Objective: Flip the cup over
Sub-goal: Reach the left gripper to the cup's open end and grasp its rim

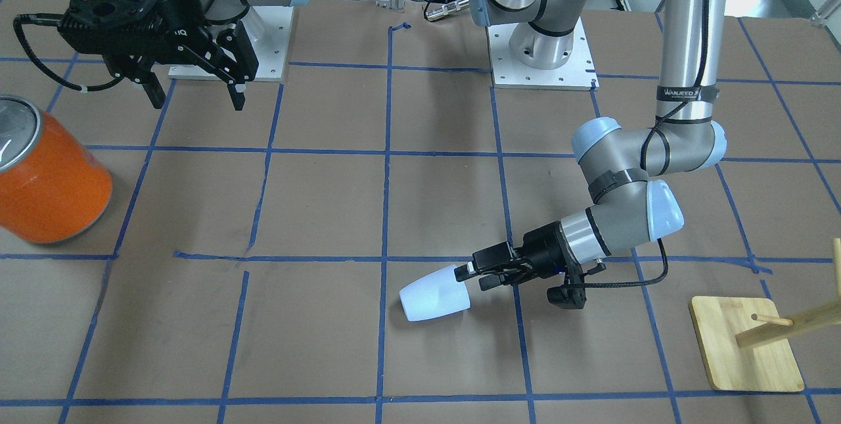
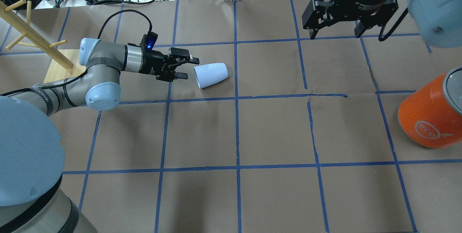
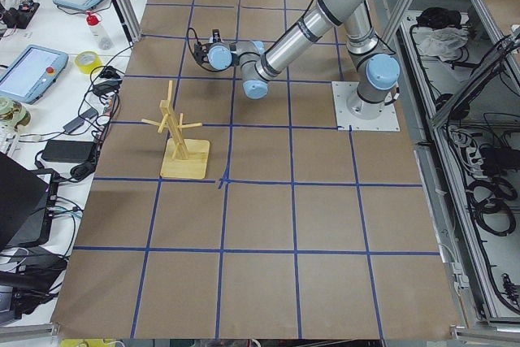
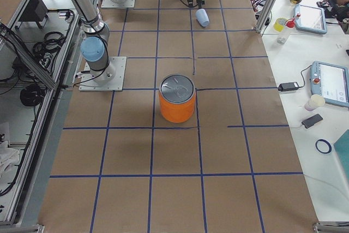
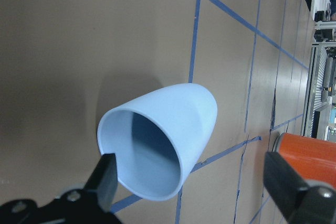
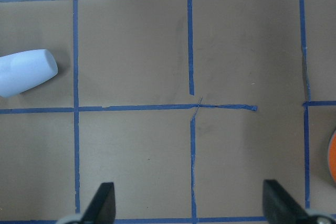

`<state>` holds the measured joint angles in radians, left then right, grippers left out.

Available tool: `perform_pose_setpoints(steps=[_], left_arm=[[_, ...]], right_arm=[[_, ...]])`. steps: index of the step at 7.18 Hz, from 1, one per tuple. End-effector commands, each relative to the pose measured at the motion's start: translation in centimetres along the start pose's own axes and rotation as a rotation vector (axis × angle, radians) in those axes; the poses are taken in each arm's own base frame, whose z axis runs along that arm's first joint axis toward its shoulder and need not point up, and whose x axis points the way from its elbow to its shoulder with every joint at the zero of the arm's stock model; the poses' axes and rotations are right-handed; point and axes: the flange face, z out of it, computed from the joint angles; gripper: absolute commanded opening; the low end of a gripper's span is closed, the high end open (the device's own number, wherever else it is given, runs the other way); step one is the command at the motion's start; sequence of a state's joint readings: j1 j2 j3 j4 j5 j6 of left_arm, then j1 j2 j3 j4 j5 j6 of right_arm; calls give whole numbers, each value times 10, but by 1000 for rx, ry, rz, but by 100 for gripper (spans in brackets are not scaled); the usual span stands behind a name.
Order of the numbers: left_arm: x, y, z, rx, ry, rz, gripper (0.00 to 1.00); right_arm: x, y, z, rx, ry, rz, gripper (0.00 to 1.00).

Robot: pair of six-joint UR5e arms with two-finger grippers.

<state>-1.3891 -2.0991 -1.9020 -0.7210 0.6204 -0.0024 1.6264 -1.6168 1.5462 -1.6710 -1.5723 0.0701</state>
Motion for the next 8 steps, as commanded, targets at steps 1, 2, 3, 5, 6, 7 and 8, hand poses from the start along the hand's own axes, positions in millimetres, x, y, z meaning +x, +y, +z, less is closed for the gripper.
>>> perform_pose_setpoints(steps=[1,2,3,5,6,7,8], left_arm=[[8,2,21,-2,-2,-31,100],[5,0,23,-2,0,-59,95],[5,-2,24,-1,1,-109,94],[12,-10,23,5,4,-100,67],[19,-12,21,4,47,-92,54],[24,-11,21,2,68,-85,21],[24,-12,21,3,67,-82,12]], right_arm=[[0,0,0,0,0,-1,100],[0,0,0,1,0,-1,100],[0,0,0,-2,2,-1,100],[0,0,0,-2,0,-1,100],[0,0,0,-2,0,-1,100],[0,0,0,0,0,1,100],[0,1,-1,0,0,-1,100]])
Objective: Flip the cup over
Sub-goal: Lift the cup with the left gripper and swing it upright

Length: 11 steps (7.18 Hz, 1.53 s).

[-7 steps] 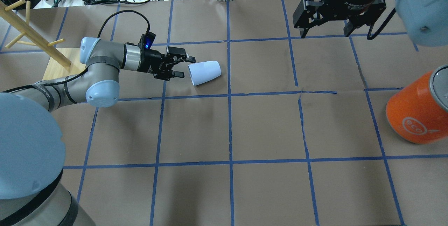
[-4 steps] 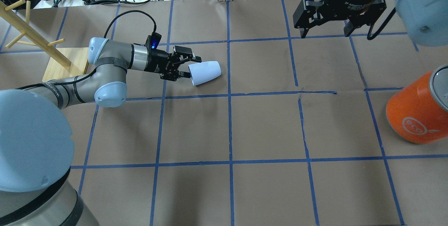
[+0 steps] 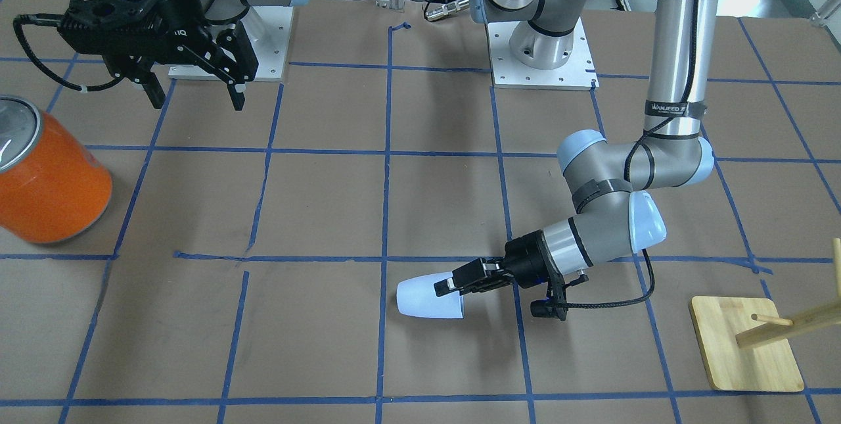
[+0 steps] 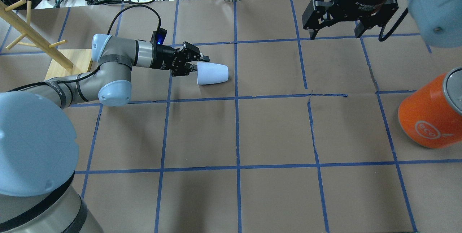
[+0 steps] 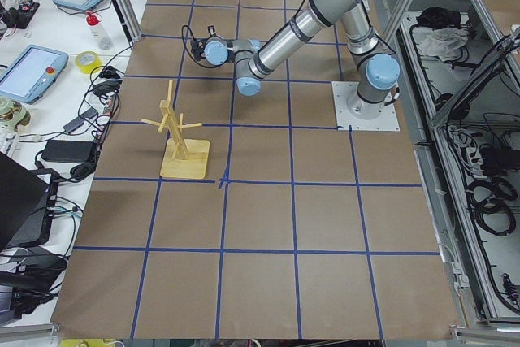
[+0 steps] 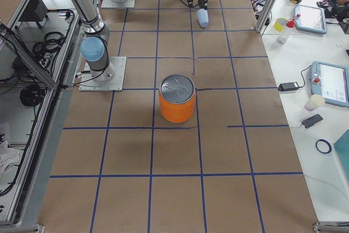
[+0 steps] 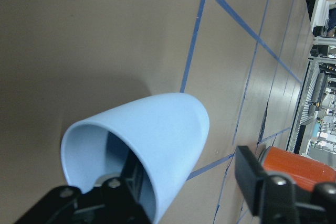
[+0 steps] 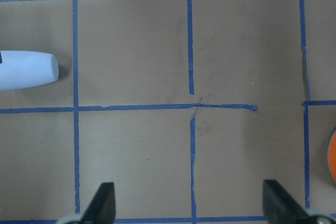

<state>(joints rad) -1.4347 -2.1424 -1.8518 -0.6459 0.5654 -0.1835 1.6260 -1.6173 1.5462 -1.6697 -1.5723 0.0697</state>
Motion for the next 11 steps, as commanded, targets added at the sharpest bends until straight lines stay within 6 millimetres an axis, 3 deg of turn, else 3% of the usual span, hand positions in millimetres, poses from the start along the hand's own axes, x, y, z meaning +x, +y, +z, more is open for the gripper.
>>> perform_pose_setpoints(steps=[1,2,4,7,11], left_arm=[[3,0,0,1,6,9,8],[1,0,1,-1,6,6,0],[5,0,-1,3,6,8,0],[72,-21,-35,83,-5,-5,0],[92,-23,-66,244,-335,81,0]], right_arm=[[0,0,0,0,0,-1,100],[0,1,1,-1,0,-1,100],[0,1,1,-1,0,-1,100],[0,1,1,-1,0,-1,100],[0,1,1,-1,0,1,100]])
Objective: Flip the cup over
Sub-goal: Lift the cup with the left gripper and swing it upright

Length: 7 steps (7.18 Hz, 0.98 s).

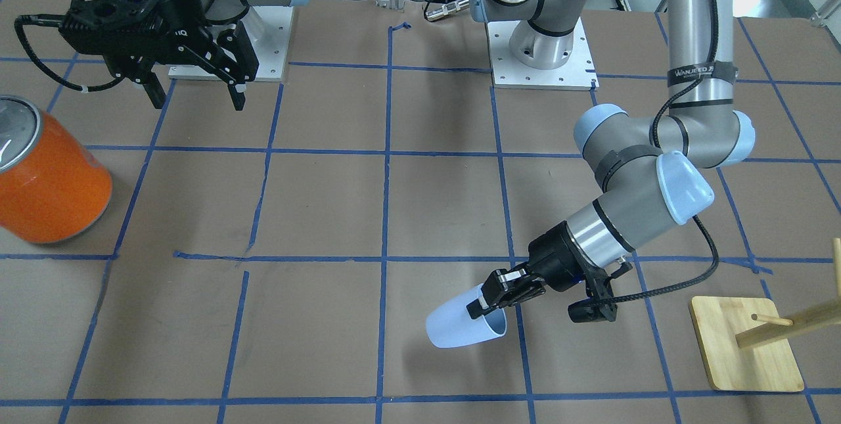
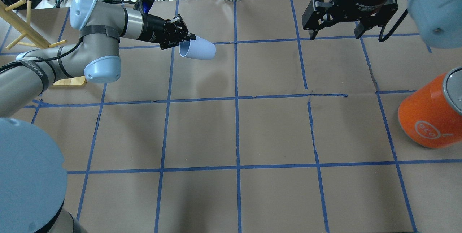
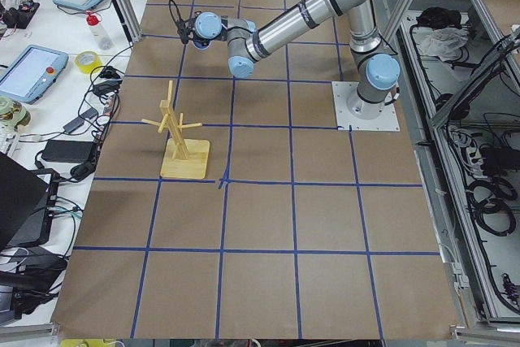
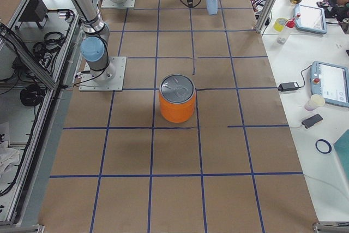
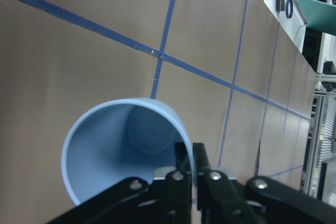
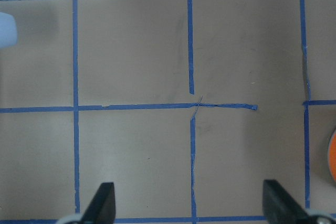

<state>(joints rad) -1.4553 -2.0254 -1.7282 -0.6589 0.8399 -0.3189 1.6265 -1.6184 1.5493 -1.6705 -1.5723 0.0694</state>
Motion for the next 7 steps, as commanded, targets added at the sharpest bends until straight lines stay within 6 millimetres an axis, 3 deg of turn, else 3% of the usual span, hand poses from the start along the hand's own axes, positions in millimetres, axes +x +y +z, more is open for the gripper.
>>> perform_pose_setpoints(steps=[1,3,4,6,7], left_arm=[[14,-14,-26,38,-207,92,0],[18,-34,-56,-56,-470,214,0],[5,-38,-68,-99,-611,277,0],[-28,-46,-64,-178,-798,382,0],[-30,-48,-62,-179,-800,394,0]], right_arm=[[0,0,0,0,0,0,100],[0,0,0,0,0,0,100],[0,0,0,0,0,0,100],[0,0,0,0,0,0,100],[0,0,0,0,0,0,100]])
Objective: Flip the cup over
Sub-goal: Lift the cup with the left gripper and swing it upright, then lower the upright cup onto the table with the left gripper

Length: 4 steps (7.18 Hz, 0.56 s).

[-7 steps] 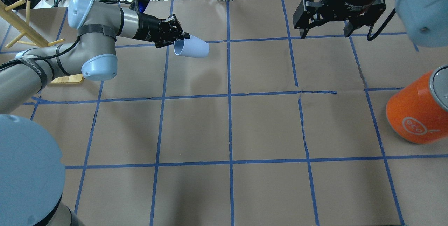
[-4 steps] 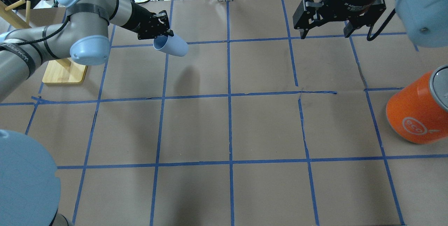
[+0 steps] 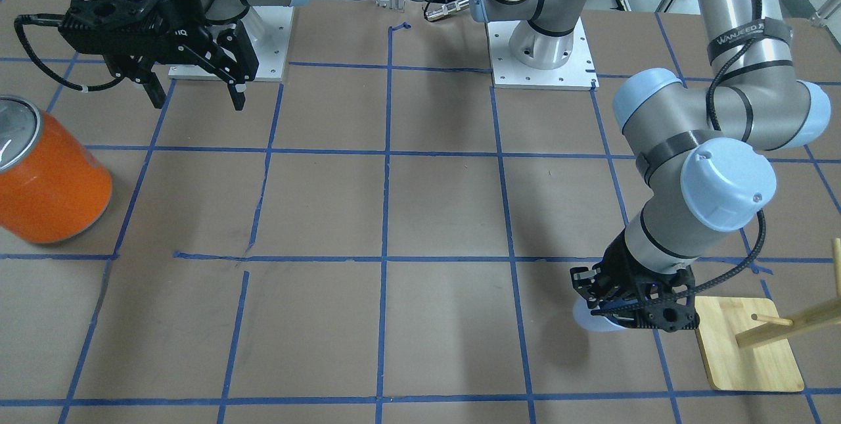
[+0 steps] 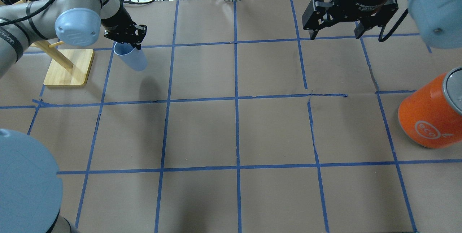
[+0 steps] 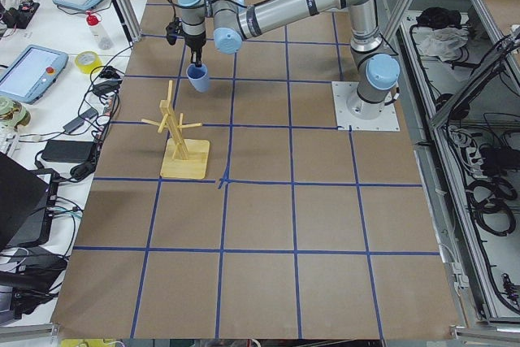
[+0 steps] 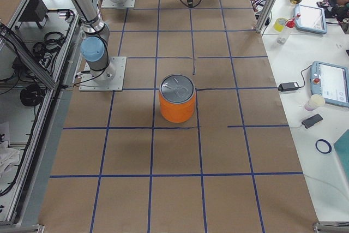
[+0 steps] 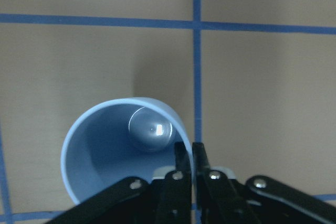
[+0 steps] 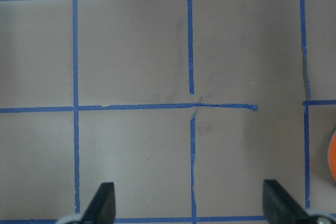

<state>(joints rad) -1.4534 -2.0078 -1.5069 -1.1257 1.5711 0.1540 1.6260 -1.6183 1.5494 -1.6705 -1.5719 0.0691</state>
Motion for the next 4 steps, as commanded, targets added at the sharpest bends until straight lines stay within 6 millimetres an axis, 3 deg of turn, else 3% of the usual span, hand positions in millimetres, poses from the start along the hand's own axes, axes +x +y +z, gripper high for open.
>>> perform_pose_setpoints(steps=[1,2,4], left_arm=[[-3,-4,15,-20,-18,37,0],[-5,-12,22,-2,-26,57,0],[-6,-20,17,23,-31,116,0]], right_arm=[[0,0,0,0,0,0,100],[0,0,1,-1,0,1,100],[0,0,1,-2,-1,5,100]])
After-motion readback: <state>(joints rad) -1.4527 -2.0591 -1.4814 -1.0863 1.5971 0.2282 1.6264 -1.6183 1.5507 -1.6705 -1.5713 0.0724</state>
